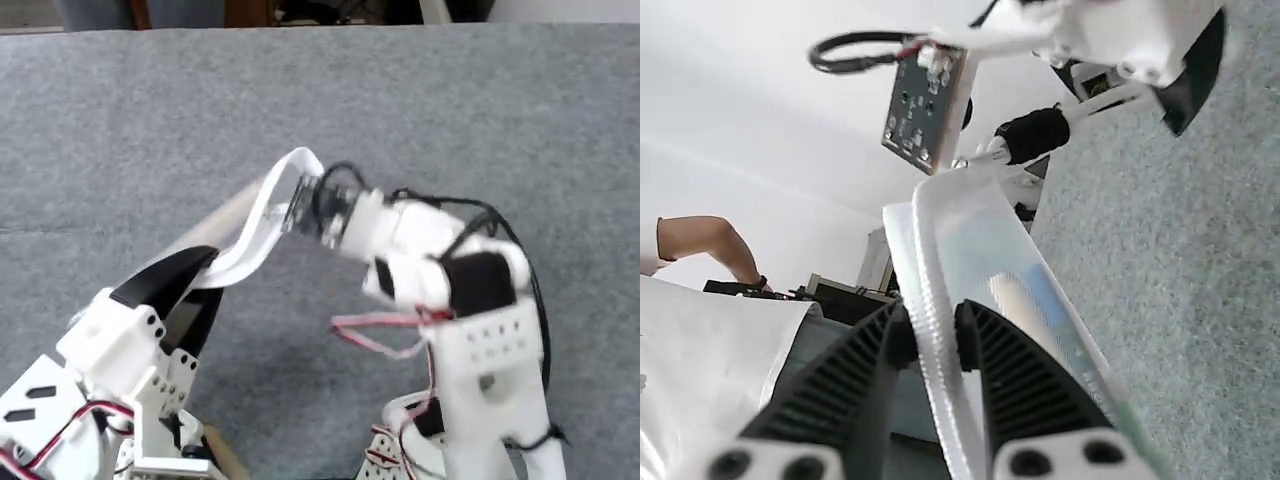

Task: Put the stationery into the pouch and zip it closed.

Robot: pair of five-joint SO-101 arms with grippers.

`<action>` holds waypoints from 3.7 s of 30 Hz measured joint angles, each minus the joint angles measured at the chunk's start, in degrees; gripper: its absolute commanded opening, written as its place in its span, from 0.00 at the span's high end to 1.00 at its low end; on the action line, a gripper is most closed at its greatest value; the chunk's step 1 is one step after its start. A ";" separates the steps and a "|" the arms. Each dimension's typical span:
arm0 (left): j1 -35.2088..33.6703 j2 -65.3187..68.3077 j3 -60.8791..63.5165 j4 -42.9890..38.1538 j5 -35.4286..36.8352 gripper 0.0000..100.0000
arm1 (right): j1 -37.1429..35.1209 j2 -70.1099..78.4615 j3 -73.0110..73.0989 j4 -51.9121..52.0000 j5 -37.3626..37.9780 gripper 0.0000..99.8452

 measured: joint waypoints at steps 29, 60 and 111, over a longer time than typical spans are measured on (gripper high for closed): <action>-0.09 0.09 0.44 -0.09 0.00 0.97 | -21.54 -6.68 -12.31 -1.32 -23.47 0.53; -0.26 0.09 0.44 -0.09 0.00 0.97 | -17.32 -5.36 -5.71 -12.92 -26.37 0.98; -0.26 -0.53 -0.88 -0.79 -0.18 0.97 | 16.88 -1.67 21.19 -43.08 -11.96 0.99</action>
